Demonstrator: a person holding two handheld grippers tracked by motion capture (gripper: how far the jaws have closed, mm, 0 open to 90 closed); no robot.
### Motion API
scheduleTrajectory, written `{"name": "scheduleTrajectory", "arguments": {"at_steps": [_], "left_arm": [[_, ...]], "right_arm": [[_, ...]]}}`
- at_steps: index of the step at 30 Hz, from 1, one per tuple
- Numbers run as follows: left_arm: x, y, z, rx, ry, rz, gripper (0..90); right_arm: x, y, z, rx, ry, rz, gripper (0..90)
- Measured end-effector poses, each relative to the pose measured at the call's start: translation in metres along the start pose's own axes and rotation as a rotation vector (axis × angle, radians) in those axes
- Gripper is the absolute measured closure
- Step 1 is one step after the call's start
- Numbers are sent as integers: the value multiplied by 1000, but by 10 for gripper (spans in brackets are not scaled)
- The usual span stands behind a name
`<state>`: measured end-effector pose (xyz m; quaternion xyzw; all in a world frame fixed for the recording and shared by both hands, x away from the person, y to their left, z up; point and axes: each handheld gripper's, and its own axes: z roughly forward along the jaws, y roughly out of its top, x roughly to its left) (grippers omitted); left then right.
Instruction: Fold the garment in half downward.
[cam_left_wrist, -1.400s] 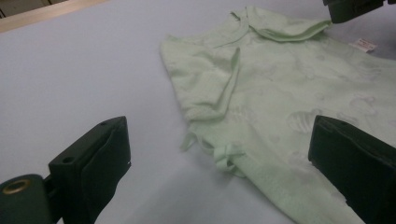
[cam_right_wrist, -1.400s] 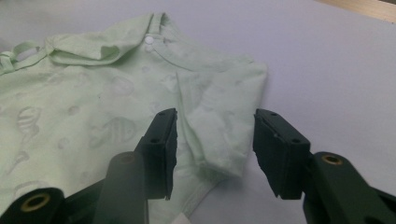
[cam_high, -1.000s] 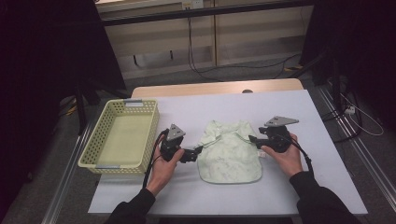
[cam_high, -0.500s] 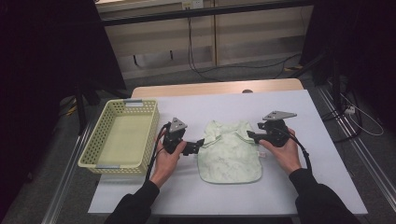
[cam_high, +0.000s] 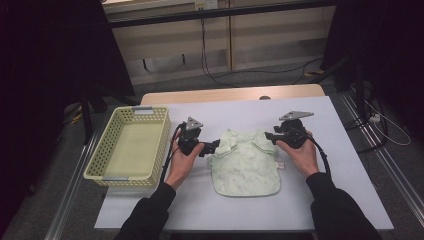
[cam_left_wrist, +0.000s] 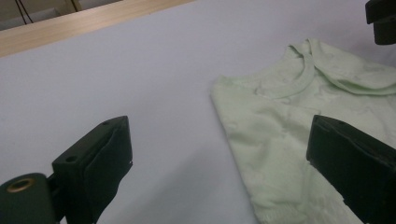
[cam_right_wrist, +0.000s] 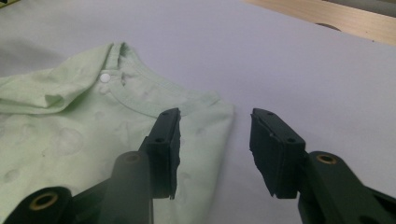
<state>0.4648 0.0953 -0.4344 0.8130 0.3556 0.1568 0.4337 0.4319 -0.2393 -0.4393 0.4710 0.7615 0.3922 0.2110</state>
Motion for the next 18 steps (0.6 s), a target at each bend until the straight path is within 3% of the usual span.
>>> {"name": "scheduleTrajectory", "arguments": {"at_steps": [7, 18], "left_arm": [[6, 11, 11, 16, 5, -27, 68], [11, 19, 30, 38, -5, -48, 94]], "right_arm": [[-2, 10, 9, -2, -1, 1, 569], [-3, 16, 33, 43, -14, -22, 646]]}}
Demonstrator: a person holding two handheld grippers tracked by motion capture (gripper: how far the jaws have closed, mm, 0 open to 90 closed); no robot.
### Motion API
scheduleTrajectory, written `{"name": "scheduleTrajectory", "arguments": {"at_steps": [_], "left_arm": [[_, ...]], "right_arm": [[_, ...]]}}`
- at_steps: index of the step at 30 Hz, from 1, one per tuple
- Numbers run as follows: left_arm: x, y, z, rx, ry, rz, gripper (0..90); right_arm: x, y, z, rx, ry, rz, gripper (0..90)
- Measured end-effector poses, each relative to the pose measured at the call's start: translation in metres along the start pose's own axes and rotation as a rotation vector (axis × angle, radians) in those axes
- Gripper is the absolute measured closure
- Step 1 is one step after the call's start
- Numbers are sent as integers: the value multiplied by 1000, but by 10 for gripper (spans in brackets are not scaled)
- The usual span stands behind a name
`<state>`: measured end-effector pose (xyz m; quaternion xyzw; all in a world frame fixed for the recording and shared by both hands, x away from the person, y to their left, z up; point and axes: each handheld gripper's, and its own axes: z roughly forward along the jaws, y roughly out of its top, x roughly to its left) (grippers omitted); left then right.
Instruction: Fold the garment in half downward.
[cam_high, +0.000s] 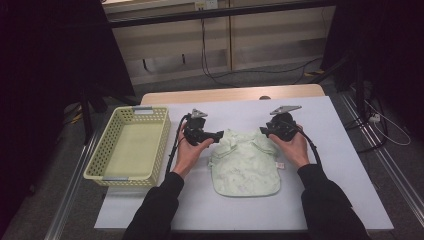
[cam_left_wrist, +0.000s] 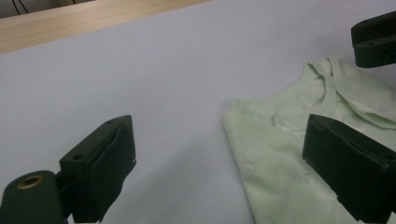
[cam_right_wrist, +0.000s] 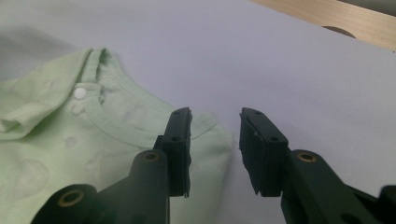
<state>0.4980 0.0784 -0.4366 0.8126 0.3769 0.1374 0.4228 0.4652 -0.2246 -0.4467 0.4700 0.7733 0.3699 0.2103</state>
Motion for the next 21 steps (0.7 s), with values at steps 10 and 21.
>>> {"name": "scheduleTrajectory", "arguments": {"at_steps": [10, 21], "left_arm": [[2, -4, 17, 41, 3, -3, 124], [3, -11, 30, 67, -26, -50, 421]], "right_arm": [[-10, -7, 12, 38, -11, 34, 677], [-10, -11, 18, 47, 13, 55, 748]]}}
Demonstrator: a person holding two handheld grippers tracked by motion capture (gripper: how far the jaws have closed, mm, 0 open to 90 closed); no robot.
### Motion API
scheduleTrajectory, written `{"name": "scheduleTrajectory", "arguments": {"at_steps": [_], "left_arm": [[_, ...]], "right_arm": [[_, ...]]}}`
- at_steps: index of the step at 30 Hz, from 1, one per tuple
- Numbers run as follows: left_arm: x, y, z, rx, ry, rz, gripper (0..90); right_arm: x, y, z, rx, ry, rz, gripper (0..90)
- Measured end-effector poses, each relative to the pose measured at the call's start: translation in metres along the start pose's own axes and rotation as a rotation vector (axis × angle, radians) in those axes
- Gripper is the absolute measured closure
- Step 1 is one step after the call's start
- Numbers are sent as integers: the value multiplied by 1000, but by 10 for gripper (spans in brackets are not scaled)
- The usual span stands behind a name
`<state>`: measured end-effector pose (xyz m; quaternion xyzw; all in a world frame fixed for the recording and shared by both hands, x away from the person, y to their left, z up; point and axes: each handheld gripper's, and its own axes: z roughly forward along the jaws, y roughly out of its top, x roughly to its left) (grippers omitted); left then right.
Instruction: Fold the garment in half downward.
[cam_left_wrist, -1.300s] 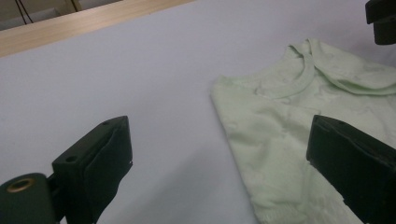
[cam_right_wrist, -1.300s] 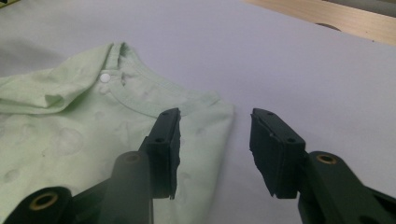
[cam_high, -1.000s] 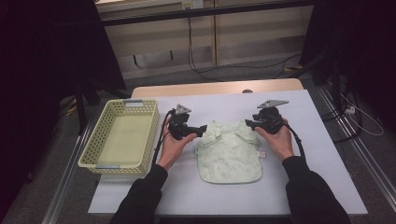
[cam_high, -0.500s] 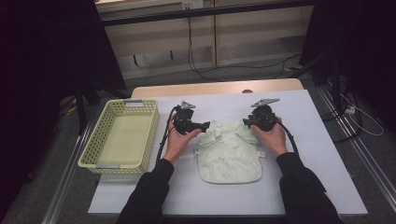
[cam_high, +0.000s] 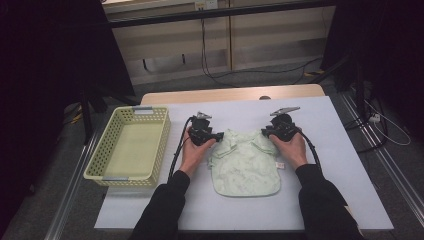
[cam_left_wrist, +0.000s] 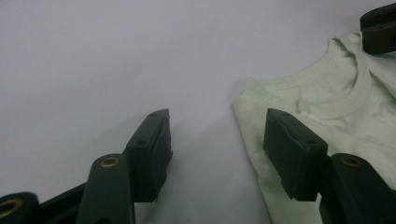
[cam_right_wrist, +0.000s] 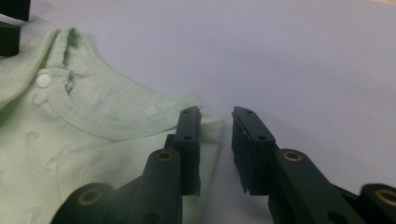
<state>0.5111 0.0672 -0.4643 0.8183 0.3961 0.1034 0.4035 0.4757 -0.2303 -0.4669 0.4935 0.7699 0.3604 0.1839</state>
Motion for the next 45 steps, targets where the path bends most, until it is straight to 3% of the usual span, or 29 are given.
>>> {"name": "scheduleTrajectory", "arguments": {"at_steps": [3, 11, 17, 21, 24, 31, 45], "left_arm": [[-2, 1, 1, 3, -2, 17, 438], [-12, 3, 7, 20, -33, 58, 518], [-14, 3, 5, 36, -34, 76, 679], [-17, 2, 5, 45, -72, 80, 795], [-17, 2, 5, 42, -83, 60, 870], [-14, 3, 4, 30, -98, 26, 884], [-12, 10, -7, -43, -99, 28, 884]], "right_arm": [[1, 0, 0, 3, 21, -6, 822], [2, 0, 1, 8, 43, 10, 883], [2, 0, 1, 7, 46, 16, 894], [3, 0, 0, 8, 35, 17, 897], [4, 1, 0, 8, 30, 16, 897], [4, 1, -1, 4, 23, 26, 898], [0, 5, -14, -53, 5, 35, 899]]}}
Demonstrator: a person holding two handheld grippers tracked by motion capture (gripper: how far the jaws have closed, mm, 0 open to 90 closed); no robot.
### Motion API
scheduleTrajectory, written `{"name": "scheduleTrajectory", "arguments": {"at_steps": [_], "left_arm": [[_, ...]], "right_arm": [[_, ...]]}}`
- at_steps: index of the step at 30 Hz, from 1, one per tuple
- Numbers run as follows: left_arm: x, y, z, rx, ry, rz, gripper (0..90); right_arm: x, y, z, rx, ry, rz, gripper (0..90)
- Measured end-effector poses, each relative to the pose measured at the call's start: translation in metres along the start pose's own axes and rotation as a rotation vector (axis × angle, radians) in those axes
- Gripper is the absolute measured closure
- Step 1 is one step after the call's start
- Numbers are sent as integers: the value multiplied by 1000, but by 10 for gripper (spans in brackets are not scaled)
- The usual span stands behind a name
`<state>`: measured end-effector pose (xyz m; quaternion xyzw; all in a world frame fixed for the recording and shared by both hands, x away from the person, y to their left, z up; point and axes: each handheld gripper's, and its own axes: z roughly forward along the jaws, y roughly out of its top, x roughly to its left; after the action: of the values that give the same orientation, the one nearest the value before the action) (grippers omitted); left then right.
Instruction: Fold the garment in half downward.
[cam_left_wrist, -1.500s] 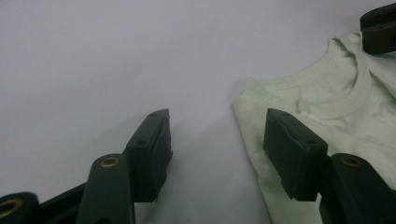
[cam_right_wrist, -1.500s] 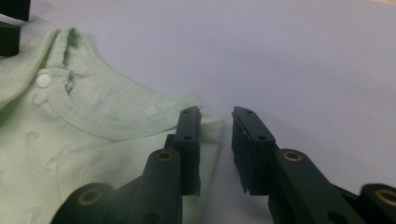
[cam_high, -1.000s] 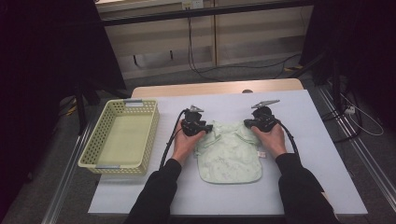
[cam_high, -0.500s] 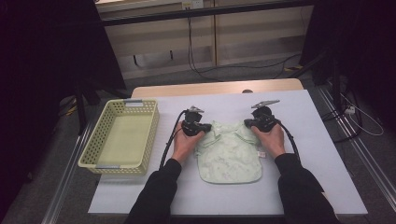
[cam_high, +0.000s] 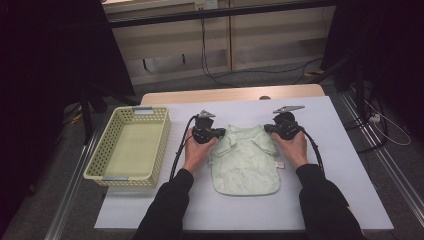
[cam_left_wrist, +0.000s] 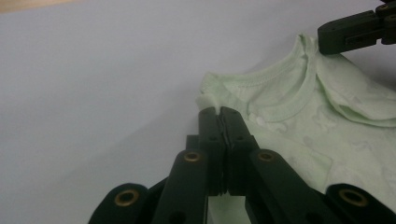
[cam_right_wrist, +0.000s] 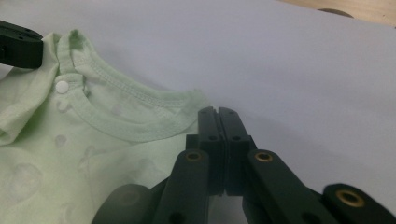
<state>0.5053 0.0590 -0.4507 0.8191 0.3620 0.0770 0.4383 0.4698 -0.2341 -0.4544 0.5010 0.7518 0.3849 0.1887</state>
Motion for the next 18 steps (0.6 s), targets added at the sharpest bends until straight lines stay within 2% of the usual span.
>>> {"name": "scheduleTrajectory", "arguments": {"at_steps": [18], "left_arm": [[-3, 14, -10, -63, 14, 43, 880]], "right_arm": [[0, 11, -18, -102, -11, 5, 899]]}}
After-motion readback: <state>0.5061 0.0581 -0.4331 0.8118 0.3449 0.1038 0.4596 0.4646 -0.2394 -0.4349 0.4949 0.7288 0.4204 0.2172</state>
